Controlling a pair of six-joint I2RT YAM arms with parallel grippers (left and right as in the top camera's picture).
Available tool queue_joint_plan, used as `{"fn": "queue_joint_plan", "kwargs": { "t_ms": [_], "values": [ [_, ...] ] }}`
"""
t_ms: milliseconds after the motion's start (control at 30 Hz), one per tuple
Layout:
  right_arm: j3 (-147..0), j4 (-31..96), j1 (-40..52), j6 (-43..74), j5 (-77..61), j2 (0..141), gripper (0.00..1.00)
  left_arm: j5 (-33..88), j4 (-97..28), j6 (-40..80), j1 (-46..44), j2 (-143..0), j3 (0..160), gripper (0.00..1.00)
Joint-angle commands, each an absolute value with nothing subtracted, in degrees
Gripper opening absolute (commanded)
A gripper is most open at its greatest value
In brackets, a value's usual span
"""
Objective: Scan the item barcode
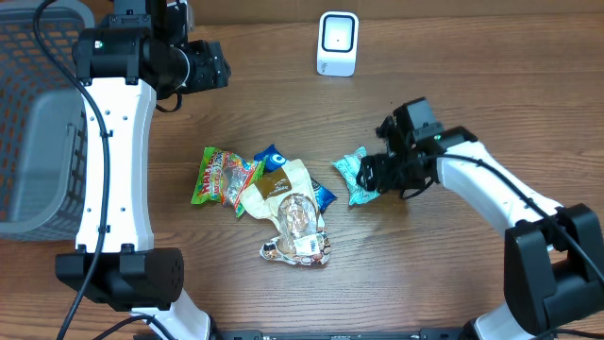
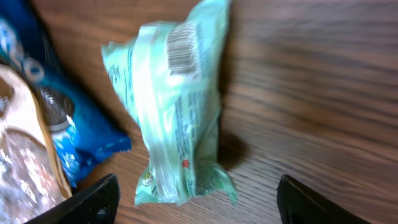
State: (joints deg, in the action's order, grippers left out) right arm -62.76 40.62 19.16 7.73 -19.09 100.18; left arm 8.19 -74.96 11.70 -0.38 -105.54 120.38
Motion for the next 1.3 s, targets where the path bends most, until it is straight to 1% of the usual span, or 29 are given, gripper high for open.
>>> {"fn": "queue_joint_plan", "kwargs": {
  "t_ms": [0, 67, 233, 367, 400, 500, 567, 667, 767, 800, 867, 1000, 1100, 1267],
  "values": [
    [-59.86, 36.82, 19.38, 1.72, -22.44, 98.48, 0.81, 8.58, -74.72, 12.25, -0.78, -105.75, 120.90, 0.78],
    [-58.41, 33.69, 19.51, 0.16, -23.66, 98.50, 0.81, 8.43, -74.70, 12.25, -0.78, -105.75, 120.90, 0.78],
    [-55.72, 27.86, 19.53, -0.05, -23.88, 98.59, 0.75, 8.43, -74.72, 12.25, -0.78, -105.75, 120.90, 0.78],
    [-54.68, 26.15, 19.53, -0.05, -23.46, 99.92, 0.69, 8.40, -74.67, 12.25, -0.78, -105.75, 120.90, 0.78],
    [-54.68, 25.98, 19.55, -0.03, -23.14, 100.90, 0.65, 8.43, -74.67, 12.25, -0.78, -105.75, 120.90, 0.77],
    [-54.68, 25.30, 19.53, -0.03, -23.03, 102.67, 0.62, 8.38, -74.70, 12.23, -0.78, -105.75, 120.90, 0.78],
    [-54.68, 24.60, 19.53, -0.03, -23.00, 103.66, 0.58, 8.40, -74.67, 12.23, -0.78, -105.75, 120.90, 0.77],
    [-54.68, 24.05, 19.53, -0.03, -23.03, 103.85, 0.49, 8.34, -74.67, 12.23, -0.78, -105.75, 120.90, 0.77],
    [-54.70, 24.10, 19.53, -0.03, -23.00, 103.85, 0.36, 8.10, -74.67, 12.23, -0.78, -105.75, 120.90, 0.77],
    [-54.70, 24.32, 19.53, -0.01, -23.03, 103.85, 0.28, 7.68, -74.67, 12.25, -0.78, -105.75, 120.90, 0.77],
    [-54.72, 24.53, 19.53, 0.51, -23.03, 103.85, 0.18, 7.05, -74.70, 12.25, -0.78, -105.75, 120.90, 0.78],
    [-56.05, 26.24, 19.53, 1.69, -23.20, 103.50, 0.07, 7.05, -74.65, 12.25, -0.78, -105.75, 120.90, 0.80],
    [-59.72, 30.79, 19.53, 0.62, -22.90, 101.86, 0.04, 7.05, -74.50, 12.23, -0.78, -105.75, 120.90, 0.81],
    [-67.96, 40.38, 20.23, -4.03, -18.28, 97.47, 0.04, 7.05, -74.43, 12.23, -0.78, -105.75, 120.90, 0.82]
  ]
}}
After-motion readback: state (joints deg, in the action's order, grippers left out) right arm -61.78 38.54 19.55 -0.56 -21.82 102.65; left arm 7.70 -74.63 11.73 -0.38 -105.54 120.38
